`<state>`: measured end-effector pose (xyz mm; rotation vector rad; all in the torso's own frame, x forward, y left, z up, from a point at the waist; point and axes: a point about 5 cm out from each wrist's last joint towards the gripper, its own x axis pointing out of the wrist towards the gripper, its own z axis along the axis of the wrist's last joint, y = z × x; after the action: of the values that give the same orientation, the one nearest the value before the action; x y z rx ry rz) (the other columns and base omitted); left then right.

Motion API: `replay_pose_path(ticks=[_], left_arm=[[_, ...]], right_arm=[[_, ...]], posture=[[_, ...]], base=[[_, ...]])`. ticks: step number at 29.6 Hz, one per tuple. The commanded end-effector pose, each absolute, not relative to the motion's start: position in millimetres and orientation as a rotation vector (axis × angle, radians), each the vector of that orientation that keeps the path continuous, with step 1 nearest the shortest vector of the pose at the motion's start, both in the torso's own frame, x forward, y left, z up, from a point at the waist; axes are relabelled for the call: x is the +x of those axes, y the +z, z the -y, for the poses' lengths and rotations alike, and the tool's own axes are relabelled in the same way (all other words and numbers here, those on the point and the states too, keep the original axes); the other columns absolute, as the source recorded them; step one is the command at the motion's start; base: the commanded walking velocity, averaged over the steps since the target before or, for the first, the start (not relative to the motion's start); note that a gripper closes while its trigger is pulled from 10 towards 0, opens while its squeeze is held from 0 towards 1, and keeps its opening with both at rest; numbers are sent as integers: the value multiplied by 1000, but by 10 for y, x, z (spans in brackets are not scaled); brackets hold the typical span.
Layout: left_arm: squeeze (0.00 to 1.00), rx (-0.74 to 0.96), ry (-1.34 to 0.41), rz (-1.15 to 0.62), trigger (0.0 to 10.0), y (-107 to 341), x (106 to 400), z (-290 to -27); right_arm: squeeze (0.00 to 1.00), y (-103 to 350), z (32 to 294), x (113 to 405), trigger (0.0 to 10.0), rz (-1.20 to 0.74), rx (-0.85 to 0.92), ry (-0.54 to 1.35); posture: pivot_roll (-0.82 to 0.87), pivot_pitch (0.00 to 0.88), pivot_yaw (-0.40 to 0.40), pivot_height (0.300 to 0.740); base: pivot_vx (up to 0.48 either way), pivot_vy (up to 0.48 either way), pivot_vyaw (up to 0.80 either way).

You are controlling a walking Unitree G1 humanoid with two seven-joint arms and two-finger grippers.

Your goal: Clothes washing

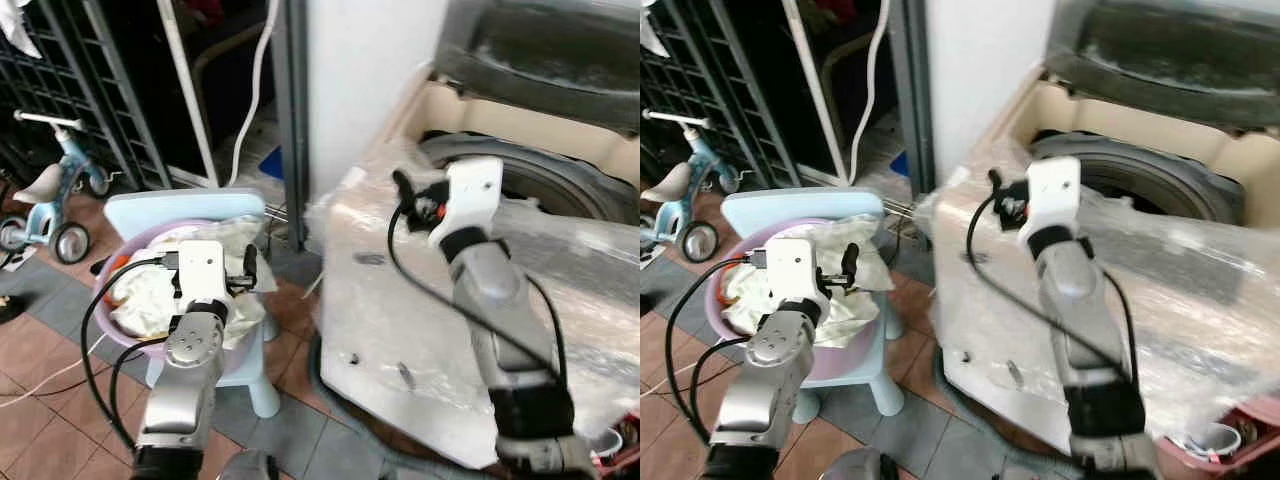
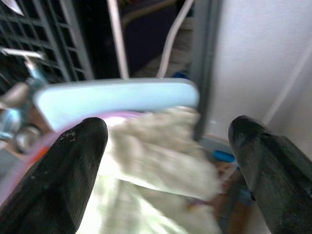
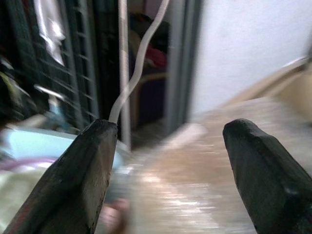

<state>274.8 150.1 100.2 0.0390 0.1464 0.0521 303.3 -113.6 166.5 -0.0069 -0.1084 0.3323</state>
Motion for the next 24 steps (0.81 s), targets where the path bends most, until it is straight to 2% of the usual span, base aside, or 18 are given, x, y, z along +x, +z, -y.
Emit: replay_pose_path(ticks=[1, 7, 9, 10, 11, 14, 15, 16, 18, 22, 23, 24], left_arm=[[0, 35, 39, -139, 10000, 1033, 2762, -1440], [0, 41, 40, -128, 10000, 1048, 2769, -1439], [0, 46, 33, -122, 10000, 1053, 2764, -1435], [0, 41, 35, -126, 10000, 1041, 2752, -1444], [0, 43, 45, -123, 10000, 1037, 2748, -1461], [0, 52, 61, -113, 10000, 1045, 2755, -1492], [0, 51, 60, -107, 10000, 1052, 2759, -1495], [0, 37, 61, -96, 10000, 1066, 2765, -1500], [0, 27, 68, -90, 10000, 1077, 2769, -1511], [0, 28, 55, -67, 10000, 1113, 2777, -1501], [0, 26, 37, -66, 10000, 1115, 2776, -1485], [0, 26, 37, -66, 10000, 1115, 2776, -1485]], right_arm=[[0, 1778, 1241, 3016, 10000, 167, -2, 294], [0, 1736, 1259, 3050, 10000, 142, -106, 203], [0, 1699, 1234, 3033, 10000, 129, -58, 220], [0, 1641, 1309, 3026, 10000, 133, -185, 130], [0, 1582, 1375, 3005, 10000, 115, -222, 81], [0, 1456, 1489, 2950, 10000, 28, -148, 60], [596, 1437, 1512, 2935, 10000, 15, -102, 58], [1000, 1424, 1531, 2918, 10000, 11, -53, 56], [1000, 1422, 1526, 2897, 10000, 30, -78, 69], [1000, 1422, 1460, 2850, 10000, 63, -126, 109], [882, 1441, 1414, 2836, 10000, 84, -139, 134], [882, 1441, 1414, 2836, 10000, 84, -139, 134]], posture=[[-99, 0, 28, 740], [-95, 0, 28, 740], [-93, 0, 24, 740], [-92, 0, 23, 740], [-92, 0, 22, 740], [-91, 0, 22, 740], [-90, 0, 22, 740], [-91, 0, 25, 740], [-93, 0, 29, 740], [-98, 0, 37, 740], [-100, 0, 37, 740], [-100, 0, 37, 740]], base=[[0, 480, 0], [0, 480, 0], [0, 480, 0], [0, 480, 0], [0, 480, 0], [0, 480, 0], [0, 480, 0], [0, 480, 0], [0, 358, 0], [0, 0, 0], [0, 0, 0], [0, 0, 0]])
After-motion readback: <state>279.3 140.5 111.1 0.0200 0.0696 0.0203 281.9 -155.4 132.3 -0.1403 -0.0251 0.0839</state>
